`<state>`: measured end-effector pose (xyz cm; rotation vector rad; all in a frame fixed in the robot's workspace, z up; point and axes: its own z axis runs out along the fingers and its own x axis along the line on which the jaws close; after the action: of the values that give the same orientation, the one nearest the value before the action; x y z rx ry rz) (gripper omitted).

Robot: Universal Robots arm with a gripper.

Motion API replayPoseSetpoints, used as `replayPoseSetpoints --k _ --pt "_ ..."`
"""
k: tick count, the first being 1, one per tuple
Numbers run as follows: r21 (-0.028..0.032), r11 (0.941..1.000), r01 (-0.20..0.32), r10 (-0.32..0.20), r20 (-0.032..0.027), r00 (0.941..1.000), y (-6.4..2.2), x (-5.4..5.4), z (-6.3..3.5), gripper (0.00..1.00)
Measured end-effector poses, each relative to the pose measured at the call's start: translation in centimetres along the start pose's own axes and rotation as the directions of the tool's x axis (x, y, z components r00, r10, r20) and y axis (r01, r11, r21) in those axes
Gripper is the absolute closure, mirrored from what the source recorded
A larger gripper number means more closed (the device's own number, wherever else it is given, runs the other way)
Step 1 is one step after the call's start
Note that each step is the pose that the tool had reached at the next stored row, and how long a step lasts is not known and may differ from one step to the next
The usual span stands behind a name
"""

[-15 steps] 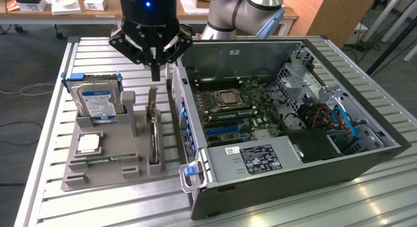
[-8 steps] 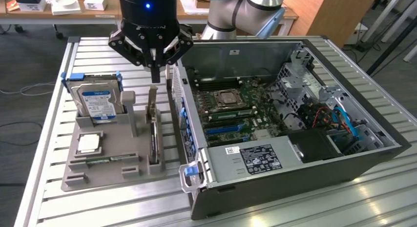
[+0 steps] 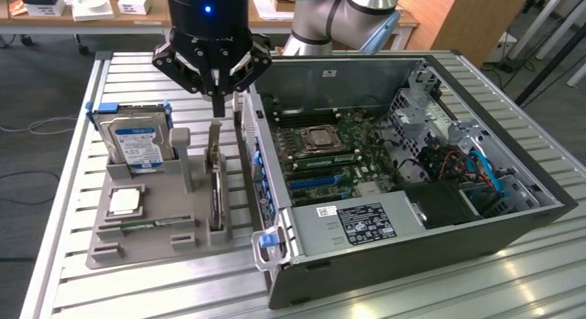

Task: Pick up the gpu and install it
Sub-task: 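Pick up the gpu and move the gpu toward the slot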

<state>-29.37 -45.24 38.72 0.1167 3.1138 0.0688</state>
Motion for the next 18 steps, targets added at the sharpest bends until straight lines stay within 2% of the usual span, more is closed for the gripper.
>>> replayPoseSetpoints --k 8,9,10,11,12,13,14,15,18 --pt "-0.0001 1.0 0.0 0.0 0.0 1.0 -0.01 0.0 0.01 0.89" --pt "0.0 1.0 0.0 0.0 0.0 1.0 -0.01 0.0 0.01 0.83" --pt "0.0 1.0 0.0 0.0 0.0 1.0 -0.01 0.0 0.01 0.83" --pt "0.0 1.0 0.0 0.0 0.0 1.0 -0.02 0.0 0.01 0.77" --pt "0.0 1.0 0.0 0.0 0.0 1.0 -0.02 0.0 0.01 0.77" --pt "0.0 1.0 0.0 0.0 0.0 1.0 -0.02 0.0 0.01 0.71" --pt "0.0 1.0 0.0 0.0 0.0 1.0 -0.02 0.0 0.01 0.71" --pt "0.0 1.0 0.0 0.0 0.0 1.0 -0.02 0.0 0.01 0.64" --pt "-0.0001 1.0 0.0 0.0 0.0 1.0 -0.04 0.01 0.02 0.64"
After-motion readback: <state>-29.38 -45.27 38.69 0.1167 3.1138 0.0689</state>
